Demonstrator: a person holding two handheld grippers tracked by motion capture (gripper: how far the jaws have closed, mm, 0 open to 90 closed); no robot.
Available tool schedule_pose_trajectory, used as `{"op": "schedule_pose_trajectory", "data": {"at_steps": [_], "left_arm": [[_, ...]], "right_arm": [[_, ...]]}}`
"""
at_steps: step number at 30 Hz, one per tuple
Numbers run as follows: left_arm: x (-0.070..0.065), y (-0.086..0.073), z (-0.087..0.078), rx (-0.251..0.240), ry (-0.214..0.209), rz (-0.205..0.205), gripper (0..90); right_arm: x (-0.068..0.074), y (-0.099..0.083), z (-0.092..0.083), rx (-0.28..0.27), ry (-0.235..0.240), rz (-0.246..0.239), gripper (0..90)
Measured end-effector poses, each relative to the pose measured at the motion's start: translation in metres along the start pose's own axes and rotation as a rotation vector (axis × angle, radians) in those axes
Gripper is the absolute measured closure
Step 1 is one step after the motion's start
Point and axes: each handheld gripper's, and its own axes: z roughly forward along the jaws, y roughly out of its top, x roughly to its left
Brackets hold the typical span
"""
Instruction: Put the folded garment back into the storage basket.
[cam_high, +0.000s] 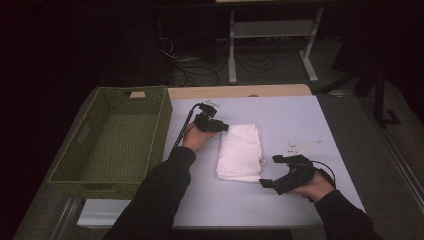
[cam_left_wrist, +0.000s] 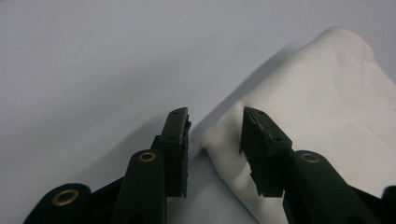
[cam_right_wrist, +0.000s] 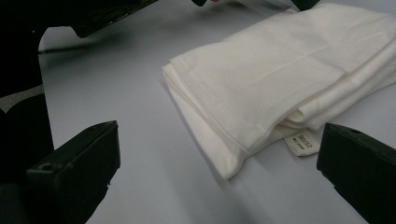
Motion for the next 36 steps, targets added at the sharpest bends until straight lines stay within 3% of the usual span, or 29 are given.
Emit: {"op": "schedule_pose_trajectory", "data": {"at_steps": [16, 36], "left_arm": [[-0.005, 0.0, 0.001, 0.014, -0.037, 0.023, 79.4], [-0.008, 0.0, 0.0, 0.015, -0.014, 0.038, 79.8]], "right_arm": [[0.0, -0.001, 0.002, 0.008, -0.002, 0.0, 0.0], [-0.003, -0.006, 0.019, 0.064, -0.008, -0.008, 14.3]]}}
